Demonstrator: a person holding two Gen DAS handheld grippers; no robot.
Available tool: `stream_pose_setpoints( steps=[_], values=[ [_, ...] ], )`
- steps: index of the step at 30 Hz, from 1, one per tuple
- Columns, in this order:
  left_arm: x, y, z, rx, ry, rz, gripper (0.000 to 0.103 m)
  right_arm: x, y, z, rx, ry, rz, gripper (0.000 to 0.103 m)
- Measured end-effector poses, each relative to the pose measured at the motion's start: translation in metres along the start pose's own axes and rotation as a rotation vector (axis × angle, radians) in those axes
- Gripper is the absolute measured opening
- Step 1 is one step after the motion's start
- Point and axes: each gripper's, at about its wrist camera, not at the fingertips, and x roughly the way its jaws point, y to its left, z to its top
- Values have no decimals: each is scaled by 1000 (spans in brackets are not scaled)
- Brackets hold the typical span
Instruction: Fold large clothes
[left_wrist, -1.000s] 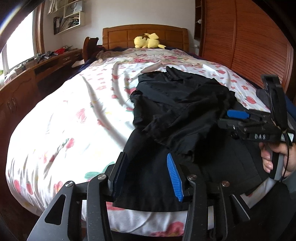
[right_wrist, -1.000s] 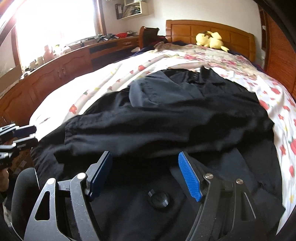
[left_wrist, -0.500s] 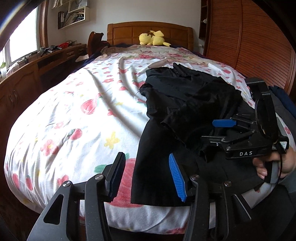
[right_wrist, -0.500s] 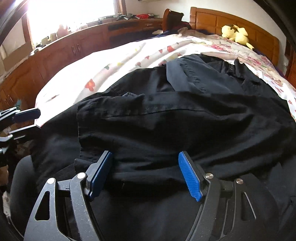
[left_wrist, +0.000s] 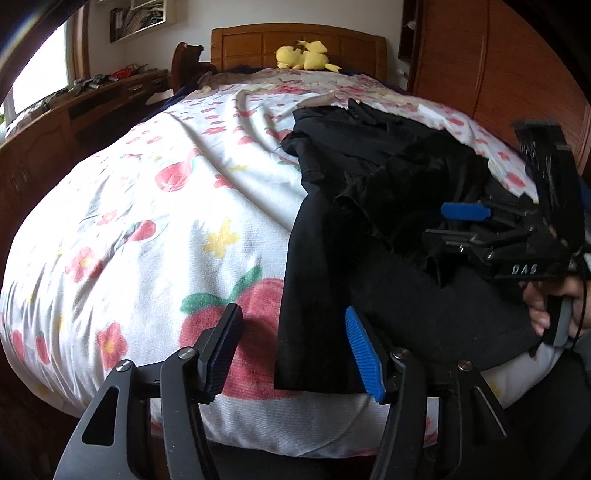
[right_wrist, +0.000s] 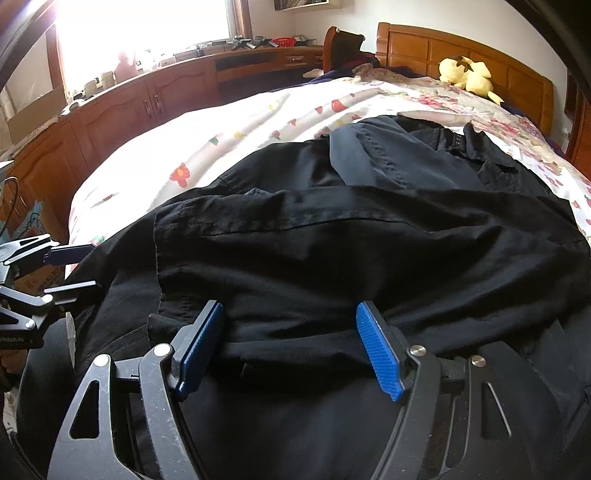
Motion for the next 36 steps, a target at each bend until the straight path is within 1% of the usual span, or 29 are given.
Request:
stream_pose_setpoints(
  steps=[6,10,12,14,17,20,24,27,29,32,33,36],
  values=[
    [4,-3,-1,18,-8,7,67,-4,1,-1,-2,-9,-7,75],
    [6,-3,-2,9,-13,6,70,-10,-1,-2,8,-24,-10,75],
    [6,-4,-3,12,-13,11,70,-14,-4,-4,24,-23,1,75],
    [5,-4,-3,15,-11,11,70,-25,-11,-8,43,-28,13,75],
    [6,-4,-2,13,-9,10,71,-44,-23,-20,59,-39,-2,75],
    [7,-6,0,13,-3,16,71,-68,-37,-35,83,-50,-37,75],
    [7,-7,3,9,8,20,71,-108,-60,-58,107,-74,-113,75],
    [7,-7,4,2,7,18,71,-141,-85,-77,181,-83,-137,75],
    [7,-7,4,3,6,20,71,-161,-101,-94,205,-89,-181,75],
    [6,-7,5,-3,6,17,71,-176,-120,-121,218,-33,-288,75],
    [6,-7,5,-7,5,14,71,-180,-127,-130,234,-15,-304,75],
    [6,-6,6,-19,8,10,71,-187,-145,-151,294,14,-317,75]
  ],
)
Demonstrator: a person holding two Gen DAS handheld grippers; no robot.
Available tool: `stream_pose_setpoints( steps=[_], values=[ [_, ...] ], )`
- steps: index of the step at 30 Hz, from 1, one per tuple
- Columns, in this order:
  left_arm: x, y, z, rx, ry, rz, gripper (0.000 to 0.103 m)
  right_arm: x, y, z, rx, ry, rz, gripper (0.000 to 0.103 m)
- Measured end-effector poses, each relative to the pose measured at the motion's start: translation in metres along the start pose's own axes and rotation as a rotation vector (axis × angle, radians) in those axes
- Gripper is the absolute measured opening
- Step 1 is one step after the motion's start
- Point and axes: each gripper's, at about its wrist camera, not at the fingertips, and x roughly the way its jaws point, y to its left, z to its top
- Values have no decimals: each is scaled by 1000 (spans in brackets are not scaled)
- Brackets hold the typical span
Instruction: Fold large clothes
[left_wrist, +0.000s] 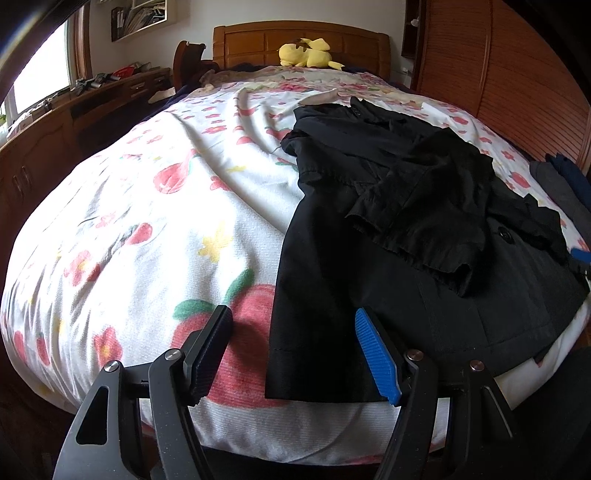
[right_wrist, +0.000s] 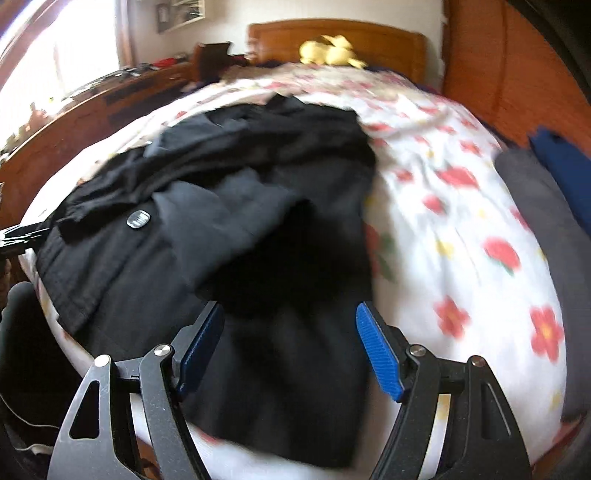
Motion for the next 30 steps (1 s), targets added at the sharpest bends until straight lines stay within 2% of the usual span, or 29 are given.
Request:
stream_pose_setpoints(
  steps=[6,10,12,13,14,17,20,24,28,30],
  values=[
    [0,-1,1,-2,9,7,71,1,-10,-11,42,42,0,75],
    [-2,1,-1,-26,-6,-6,69,-1,-8,-12,76,68,37,75],
    [-8,4,-5,-66,-30,-47,49,-3,-4,-16,48,82,84,71],
    [-11,6,-7,-90,-37,-95,48,-6,-3,-18,35,78,101,64],
    [-13,7,-9,-101,-34,-123,47,-9,-1,-18,34,71,121,61],
    [-14,8,-12,-87,-26,-79,38,-11,-1,-20,63,54,175,60],
    [-15,9,-13,-94,-14,-59,30,-7,4,-22,46,50,179,60],
    [-19,8,-15,-125,-3,-43,28,-6,8,-21,12,46,190,58],
    [-21,7,-15,-150,14,-42,28,-3,11,-16,-14,54,206,37],
    [-21,6,-11,-152,19,-41,28,-3,11,-13,-18,39,215,31]
  ],
)
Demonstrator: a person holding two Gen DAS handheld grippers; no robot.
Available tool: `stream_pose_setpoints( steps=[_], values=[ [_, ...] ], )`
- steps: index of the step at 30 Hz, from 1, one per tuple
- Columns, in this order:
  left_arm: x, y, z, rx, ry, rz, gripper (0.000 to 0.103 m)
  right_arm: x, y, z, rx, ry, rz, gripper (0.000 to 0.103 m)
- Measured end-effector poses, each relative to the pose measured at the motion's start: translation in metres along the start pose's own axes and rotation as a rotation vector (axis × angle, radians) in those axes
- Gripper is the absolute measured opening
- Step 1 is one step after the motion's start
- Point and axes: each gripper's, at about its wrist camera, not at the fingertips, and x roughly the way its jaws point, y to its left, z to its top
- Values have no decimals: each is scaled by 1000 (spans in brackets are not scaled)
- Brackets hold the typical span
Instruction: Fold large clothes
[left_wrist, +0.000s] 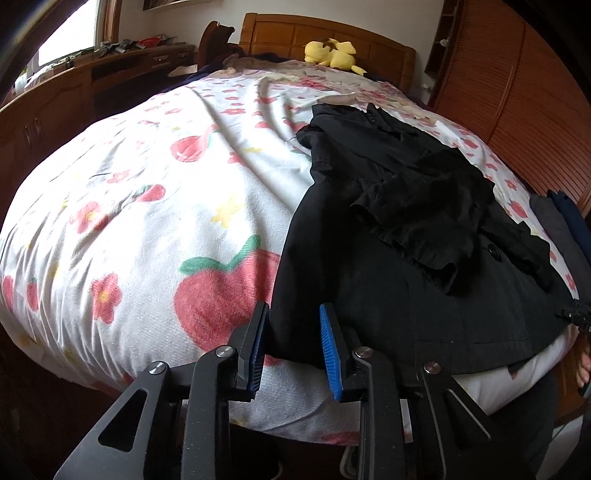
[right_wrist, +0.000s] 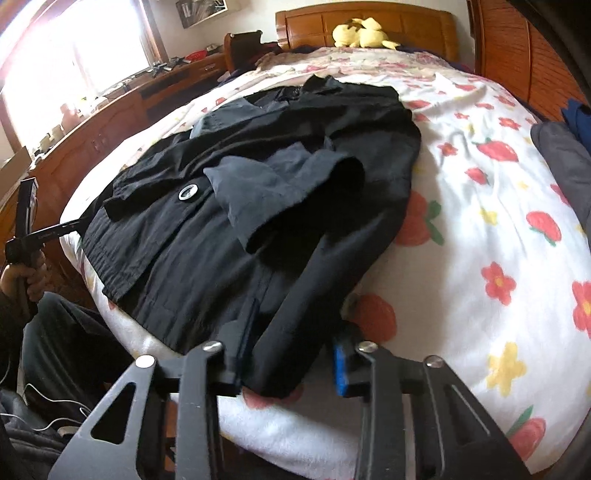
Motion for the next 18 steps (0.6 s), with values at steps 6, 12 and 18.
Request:
stream_pose_setpoints(
  steps=[6,12,18],
  values=[
    [-14,-12,6,36,-25,-13,5,-12,-3,5,19,-75,19,19],
    [-61,-23,32,50,-107,-50,4,-35,-8,12,63,-165,35,13],
    [-126,-46,54,98,-234,-78,3,-88,3,26,62,-274,12,11]
  ],
)
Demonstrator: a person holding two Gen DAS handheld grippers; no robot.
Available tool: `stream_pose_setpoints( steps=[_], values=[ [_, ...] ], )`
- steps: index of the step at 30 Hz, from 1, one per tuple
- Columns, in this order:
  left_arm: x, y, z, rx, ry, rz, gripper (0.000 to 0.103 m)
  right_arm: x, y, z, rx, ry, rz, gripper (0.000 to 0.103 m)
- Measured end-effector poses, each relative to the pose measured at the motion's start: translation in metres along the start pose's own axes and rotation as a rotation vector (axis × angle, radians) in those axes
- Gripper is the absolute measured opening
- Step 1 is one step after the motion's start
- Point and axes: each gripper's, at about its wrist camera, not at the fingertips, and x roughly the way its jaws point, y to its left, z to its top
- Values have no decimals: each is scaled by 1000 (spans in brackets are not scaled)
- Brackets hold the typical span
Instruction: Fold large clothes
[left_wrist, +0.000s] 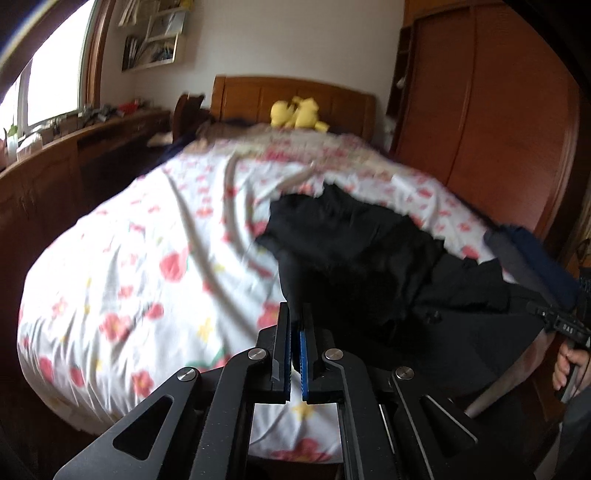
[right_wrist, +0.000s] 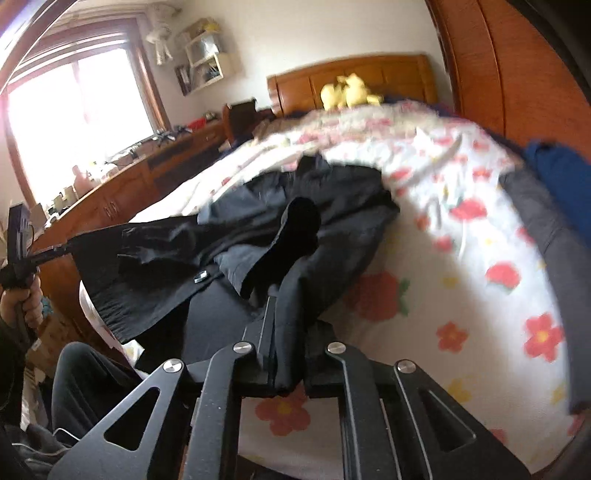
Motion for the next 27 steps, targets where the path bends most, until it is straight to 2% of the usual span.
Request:
stream_pose_setpoints(
  steps=[5,13,17,22,27],
  values=[
    [-58,-12,11,33,-116,-21,3,-56,20,14,-58,-71,-5,10],
    [-122,-3,-1,49,-206,-65,3,-107,49,19,-121,-97,-21,10],
    [-139,13,-12,26,-250,-84,3,-129,65,24,-155,-130,-23,10],
    [-157,21,-28,29,-291,-72,3,-153,83,30,-208,-157,-27,10],
    [-142,26,-38,17,-275,-64,3,-145,83,32,-216,-145,-44,10]
  ],
)
